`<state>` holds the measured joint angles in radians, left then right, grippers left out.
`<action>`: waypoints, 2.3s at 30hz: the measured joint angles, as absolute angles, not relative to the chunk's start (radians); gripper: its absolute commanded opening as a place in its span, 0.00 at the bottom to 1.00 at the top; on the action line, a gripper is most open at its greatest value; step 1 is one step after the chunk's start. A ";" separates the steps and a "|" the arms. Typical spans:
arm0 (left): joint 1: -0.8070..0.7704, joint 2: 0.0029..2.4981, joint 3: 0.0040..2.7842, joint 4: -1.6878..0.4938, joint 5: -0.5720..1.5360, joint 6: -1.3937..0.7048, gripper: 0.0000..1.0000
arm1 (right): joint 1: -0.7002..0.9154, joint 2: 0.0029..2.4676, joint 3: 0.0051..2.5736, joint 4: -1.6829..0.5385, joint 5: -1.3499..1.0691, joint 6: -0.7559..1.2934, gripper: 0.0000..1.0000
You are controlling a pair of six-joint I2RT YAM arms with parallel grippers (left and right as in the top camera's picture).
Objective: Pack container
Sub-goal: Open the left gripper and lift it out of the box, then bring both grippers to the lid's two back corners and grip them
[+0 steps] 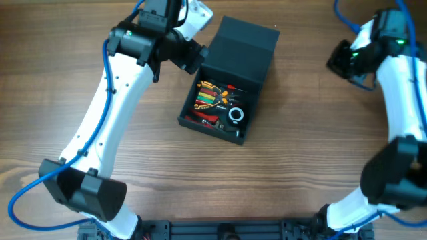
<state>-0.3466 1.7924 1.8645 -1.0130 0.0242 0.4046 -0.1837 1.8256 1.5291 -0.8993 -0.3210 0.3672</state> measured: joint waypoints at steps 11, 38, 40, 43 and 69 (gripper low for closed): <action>-0.120 2.072 1.864 -1.077 0.066 0.064 0.68 | 0.044 2.077 1.511 -0.660 -0.456 0.407 0.04; 0.022 2.241 1.860 -0.825 0.480 -0.048 0.04 | 0.118 2.124 1.508 -0.420 -0.556 0.331 0.04; 0.037 2.284 1.856 -0.780 0.588 -0.052 0.04 | 0.103 2.124 1.508 -0.422 -0.553 0.327 0.04; 0.040 2.354 1.856 -0.714 0.743 -0.065 0.04 | 0.080 2.125 1.508 -0.422 -0.549 0.327 0.05; -0.032 2.487 1.854 -0.361 1.023 -0.313 0.04 | 0.080 2.309 1.507 0.034 -1.002 0.583 0.04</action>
<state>-0.0319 2.4874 1.8538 -0.3607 1.0229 -0.3130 0.0799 2.3093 1.5066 0.0338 -1.0023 0.5831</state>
